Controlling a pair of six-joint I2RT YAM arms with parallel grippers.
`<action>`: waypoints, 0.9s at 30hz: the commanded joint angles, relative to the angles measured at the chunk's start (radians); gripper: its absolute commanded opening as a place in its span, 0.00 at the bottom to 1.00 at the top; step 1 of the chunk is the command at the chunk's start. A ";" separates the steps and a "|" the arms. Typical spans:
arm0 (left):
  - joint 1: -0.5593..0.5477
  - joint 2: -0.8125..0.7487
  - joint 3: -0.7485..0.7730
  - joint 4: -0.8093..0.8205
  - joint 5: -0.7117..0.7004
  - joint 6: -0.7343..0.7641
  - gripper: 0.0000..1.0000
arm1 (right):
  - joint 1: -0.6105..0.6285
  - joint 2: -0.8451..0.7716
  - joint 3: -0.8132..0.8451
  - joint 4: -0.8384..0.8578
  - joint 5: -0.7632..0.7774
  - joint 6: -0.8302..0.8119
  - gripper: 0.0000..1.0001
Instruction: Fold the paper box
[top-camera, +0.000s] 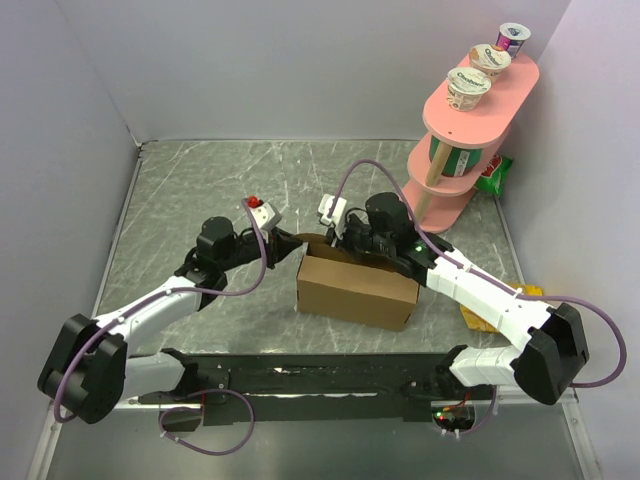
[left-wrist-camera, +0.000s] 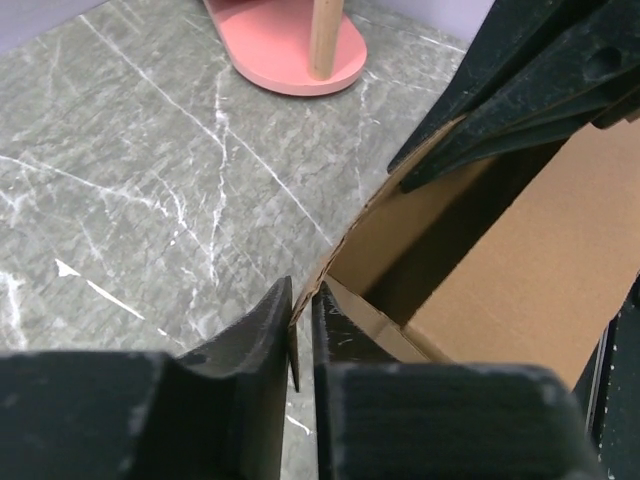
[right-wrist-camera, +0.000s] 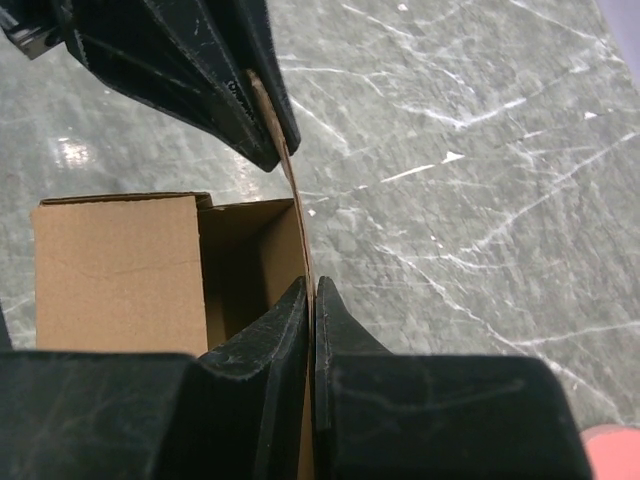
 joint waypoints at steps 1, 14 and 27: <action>-0.020 0.031 0.044 0.103 0.151 -0.049 0.11 | 0.015 0.008 -0.012 -0.023 0.000 0.030 0.10; -0.029 -0.049 0.016 0.045 -0.039 -0.215 0.01 | 0.130 -0.008 -0.098 0.129 0.313 0.107 0.09; -0.112 -0.077 0.070 -0.124 -0.260 -0.250 0.01 | 0.265 0.071 -0.083 0.172 0.610 0.120 0.08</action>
